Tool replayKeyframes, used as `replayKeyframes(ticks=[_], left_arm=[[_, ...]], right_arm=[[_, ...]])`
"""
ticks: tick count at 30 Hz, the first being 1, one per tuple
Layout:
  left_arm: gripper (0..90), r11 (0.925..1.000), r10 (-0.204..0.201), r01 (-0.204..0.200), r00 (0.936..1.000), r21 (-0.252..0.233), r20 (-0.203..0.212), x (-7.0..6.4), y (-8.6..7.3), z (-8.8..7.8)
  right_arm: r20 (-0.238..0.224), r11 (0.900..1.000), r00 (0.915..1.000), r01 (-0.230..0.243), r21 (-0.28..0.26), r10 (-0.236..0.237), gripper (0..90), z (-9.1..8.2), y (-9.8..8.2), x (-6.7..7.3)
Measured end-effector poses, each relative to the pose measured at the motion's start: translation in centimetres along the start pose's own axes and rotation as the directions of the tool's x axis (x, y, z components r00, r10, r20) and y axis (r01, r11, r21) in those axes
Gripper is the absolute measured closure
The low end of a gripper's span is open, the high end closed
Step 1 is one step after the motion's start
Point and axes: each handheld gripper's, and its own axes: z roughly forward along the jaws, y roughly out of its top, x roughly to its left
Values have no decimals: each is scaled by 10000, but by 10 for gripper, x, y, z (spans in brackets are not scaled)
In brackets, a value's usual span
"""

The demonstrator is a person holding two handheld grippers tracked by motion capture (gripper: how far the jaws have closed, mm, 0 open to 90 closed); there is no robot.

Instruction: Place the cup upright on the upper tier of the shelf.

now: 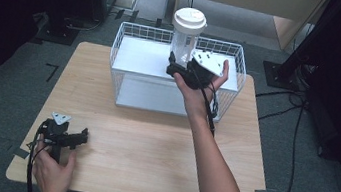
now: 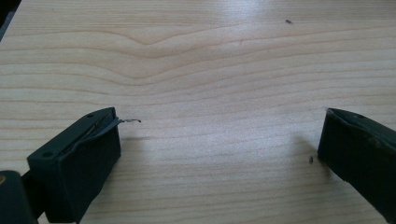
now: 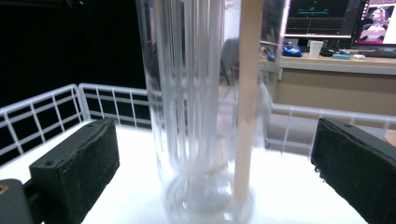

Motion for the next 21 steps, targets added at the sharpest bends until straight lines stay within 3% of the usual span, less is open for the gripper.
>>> replayKeyframes(ticks=[2, 13, 21], left_arm=[[0, 10000, -2, 2, 10000, 1, 6, 0, 0, 0], [0, 10000, 1, -1, 10000, 0, -2, 0, 0, 0], [0, 10000, 5, -5, 10000, 20, 6, 0, 0, 0]], right_arm=[[-155, 9998, 9998, -156, 80, 157, 9, -10, -11, -2], [-507, 9992, 9987, -28, 397, 48, 9, -43, -47, -7], [-727, 9981, 9969, 349, 509, -311, 9, -68, -74, -6]])
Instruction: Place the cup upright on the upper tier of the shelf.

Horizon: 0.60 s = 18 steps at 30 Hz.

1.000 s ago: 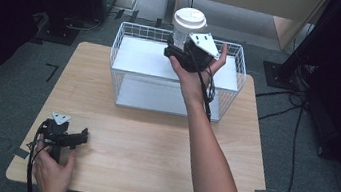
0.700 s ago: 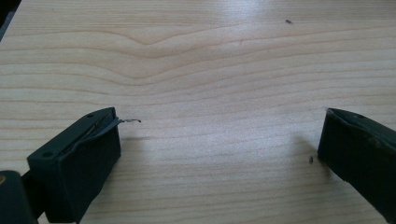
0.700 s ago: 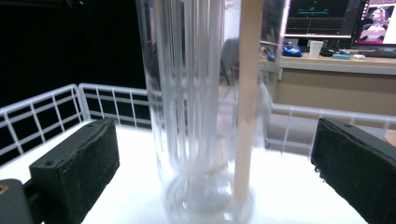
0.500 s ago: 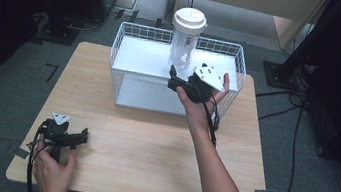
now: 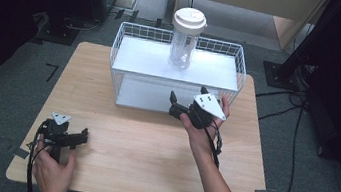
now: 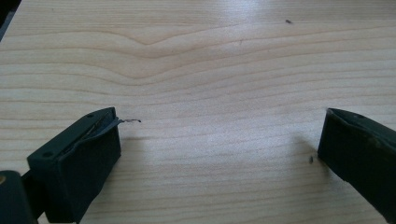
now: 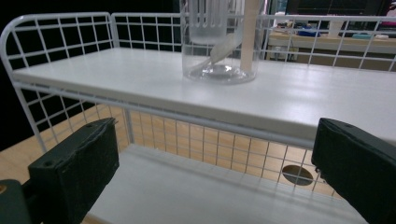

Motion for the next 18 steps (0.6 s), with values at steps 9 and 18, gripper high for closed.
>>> replayKeyframes(ticks=[9, 18], left_arm=[[0, 10000, -12, 12, 10000, -12, 4, 0, 0, 0], [0, 10000, 2, -2, 10000, 9, 4, 0, 0, 0]], right_arm=[[-13, 9993, 10000, 80, 367, -80, 9, -17, -32, -1], [210, 9967, 9992, -346, 735, 332, 10, -34, -60, -16]])
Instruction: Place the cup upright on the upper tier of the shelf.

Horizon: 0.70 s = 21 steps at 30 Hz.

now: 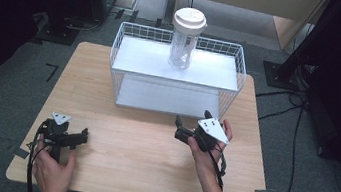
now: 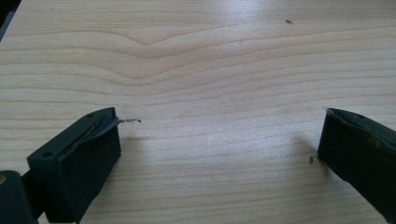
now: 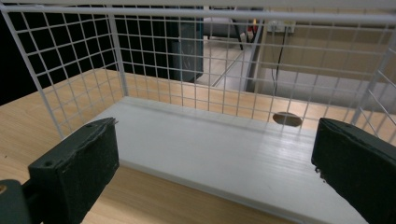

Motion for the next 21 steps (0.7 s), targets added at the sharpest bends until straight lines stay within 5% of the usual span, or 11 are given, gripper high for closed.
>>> replayKeyframes(ticks=[21], left_arm=[[0, 10000, -20, 20, 10000, -14, 5, 0, 0, 0]], right_arm=[[1399, 9948, 9901, -226, 991, 86, 9, -35, -48, -56]])
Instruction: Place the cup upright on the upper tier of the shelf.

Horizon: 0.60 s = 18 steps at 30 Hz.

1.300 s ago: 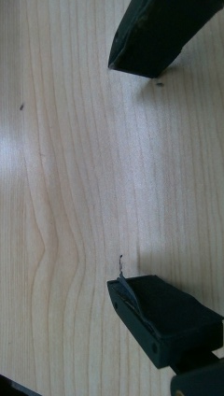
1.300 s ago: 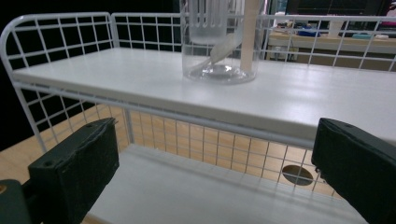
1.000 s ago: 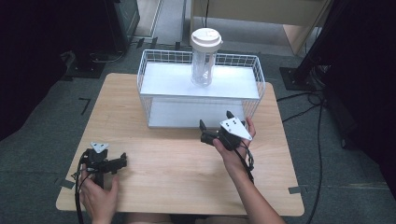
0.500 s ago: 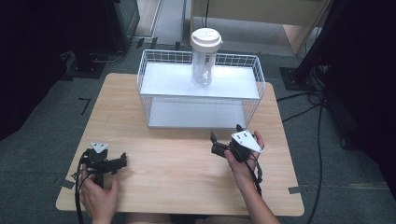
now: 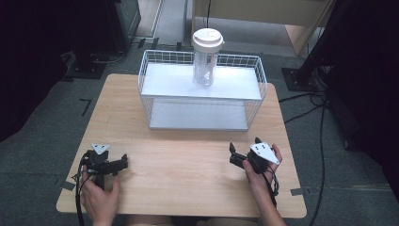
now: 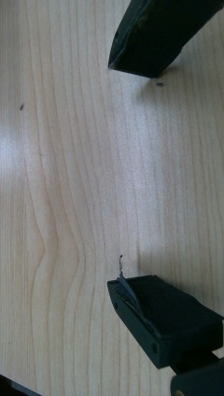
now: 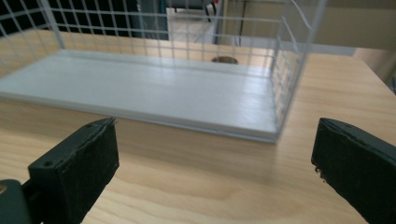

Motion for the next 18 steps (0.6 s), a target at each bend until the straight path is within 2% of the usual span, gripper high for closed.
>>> replayKeyframes(ticks=[9, 18], left_arm=[[0, 10000, 32, -32, 10000, -22, 29, 0, 0, 0], [0, 10000, 34, -34, 10000, -20, 30, 0, 0, 0]], right_arm=[[525, 9987, 9986, -48, 513, 21, 9, -10, -17, -25], [883, 9945, 9957, 178, 1033, -270, 9, -20, -34, -41]])
